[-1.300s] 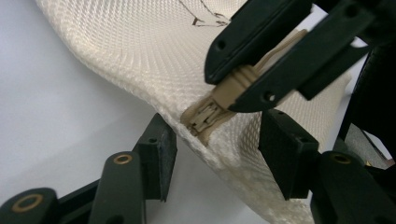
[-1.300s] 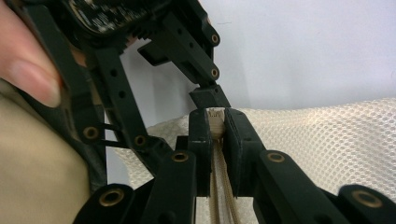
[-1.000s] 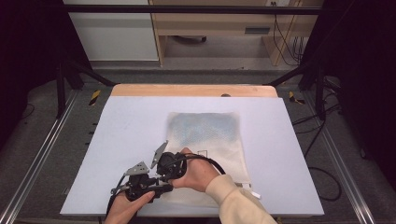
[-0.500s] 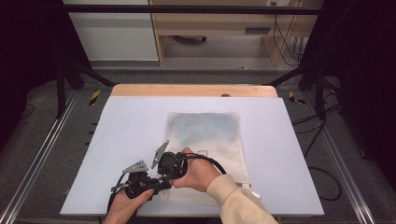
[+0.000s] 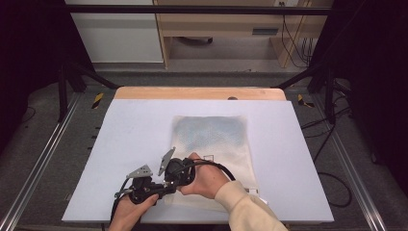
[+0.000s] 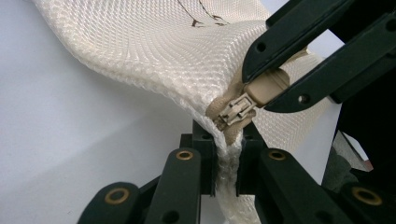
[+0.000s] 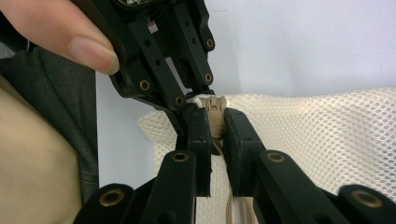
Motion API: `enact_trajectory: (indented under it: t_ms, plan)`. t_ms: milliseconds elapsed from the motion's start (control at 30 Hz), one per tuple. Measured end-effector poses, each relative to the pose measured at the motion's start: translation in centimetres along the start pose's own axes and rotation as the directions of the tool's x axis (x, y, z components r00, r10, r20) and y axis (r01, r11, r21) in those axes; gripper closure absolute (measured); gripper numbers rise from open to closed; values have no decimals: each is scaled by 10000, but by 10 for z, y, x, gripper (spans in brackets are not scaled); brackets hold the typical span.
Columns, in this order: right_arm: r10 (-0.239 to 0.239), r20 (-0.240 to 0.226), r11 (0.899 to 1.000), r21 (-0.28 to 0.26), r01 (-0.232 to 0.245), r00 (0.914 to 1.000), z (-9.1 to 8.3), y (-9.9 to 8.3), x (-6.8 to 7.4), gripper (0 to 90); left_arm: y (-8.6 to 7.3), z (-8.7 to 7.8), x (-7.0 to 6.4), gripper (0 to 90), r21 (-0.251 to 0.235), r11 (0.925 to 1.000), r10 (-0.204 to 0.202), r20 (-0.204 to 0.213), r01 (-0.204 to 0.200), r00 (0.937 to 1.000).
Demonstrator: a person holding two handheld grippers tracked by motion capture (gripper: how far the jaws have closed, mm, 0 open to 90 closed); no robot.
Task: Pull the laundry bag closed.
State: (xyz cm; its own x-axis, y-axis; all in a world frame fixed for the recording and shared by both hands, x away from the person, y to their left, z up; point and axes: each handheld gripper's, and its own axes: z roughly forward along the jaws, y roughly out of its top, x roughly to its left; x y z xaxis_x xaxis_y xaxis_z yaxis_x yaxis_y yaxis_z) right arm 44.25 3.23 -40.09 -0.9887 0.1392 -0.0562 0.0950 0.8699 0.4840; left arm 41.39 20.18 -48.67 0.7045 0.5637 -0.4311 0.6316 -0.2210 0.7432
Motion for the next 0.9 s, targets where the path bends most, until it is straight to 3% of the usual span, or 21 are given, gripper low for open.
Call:
enact_trajectory:
  t_ms: [500, 767, 900]
  plan:
    - [-302, 220, 9992, 277, 296, 9993, 4, -2, 2, 822, 0, 0, 0, 826, 77, 9999, 88, -215, -87, 9997]
    - [-409, 354, 9985, 384, 395, 9985, 5, -3, 2, 823, 1, -3, 1, 829, -45, 10000, -62, -234, 61, 9997]
    - [-354, 528, 9977, 600, 322, 9980, 4, -4, 2, 824, 1, -7, 5, 830, -291, 9989, -373, -199, 367, 9991]
